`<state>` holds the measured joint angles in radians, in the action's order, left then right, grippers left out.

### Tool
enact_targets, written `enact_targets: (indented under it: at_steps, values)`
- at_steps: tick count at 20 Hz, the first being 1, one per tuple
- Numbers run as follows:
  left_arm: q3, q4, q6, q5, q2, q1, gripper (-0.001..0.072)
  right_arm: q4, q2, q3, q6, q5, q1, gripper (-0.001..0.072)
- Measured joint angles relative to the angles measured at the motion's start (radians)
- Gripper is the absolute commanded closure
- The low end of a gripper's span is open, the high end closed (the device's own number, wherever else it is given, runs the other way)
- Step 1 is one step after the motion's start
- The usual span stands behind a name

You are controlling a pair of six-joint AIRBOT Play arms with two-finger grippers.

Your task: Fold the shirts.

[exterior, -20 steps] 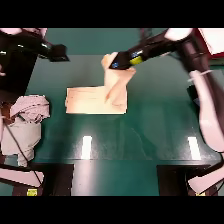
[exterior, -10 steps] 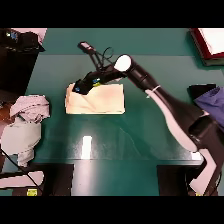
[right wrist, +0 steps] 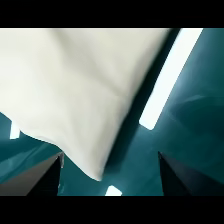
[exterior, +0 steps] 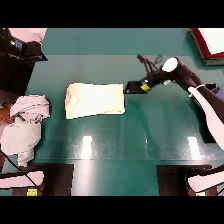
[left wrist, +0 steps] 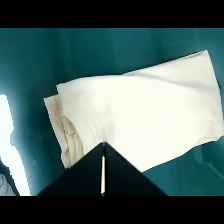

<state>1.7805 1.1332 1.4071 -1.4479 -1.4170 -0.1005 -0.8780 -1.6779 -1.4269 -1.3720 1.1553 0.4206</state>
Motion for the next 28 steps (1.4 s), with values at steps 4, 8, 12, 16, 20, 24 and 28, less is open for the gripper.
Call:
enact_targets:
  at_steps: [4,8,12,16,20,24,28]
  values:
    - [-0.056,-0.033,-0.003,0.014,0.000,0.000,0.0682,0.156,-0.089,0.058,0.008,-0.008,-0.055,0.0030]
    - [-0.072,-0.063,-0.018,0.023,0.001,0.000,0.0682,0.316,-0.222,-0.035,0.028,0.011,-0.002,0.0061]
    - [-0.077,-0.071,-0.025,0.023,0.001,0.000,0.0682,0.388,-0.332,-0.156,0.037,-0.007,0.095,0.0491]
    - [-0.077,-0.076,-0.027,0.020,0.001,0.000,0.0682,0.420,-0.365,-0.241,0.081,-0.035,0.154,0.0698]
    - [-0.077,-0.086,-0.028,0.005,0.001,0.000,0.0682,0.360,-0.288,-0.233,0.104,-0.069,0.127,0.0698]
    - [-0.077,-0.115,-0.028,0.000,0.001,0.009,0.0682,0.249,-0.094,-0.098,0.111,-0.108,-0.024,0.0698]
    - [-0.077,-0.129,-0.028,0.006,0.001,0.071,0.0682,0.150,0.112,0.057,0.106,-0.119,-0.283,0.0698]
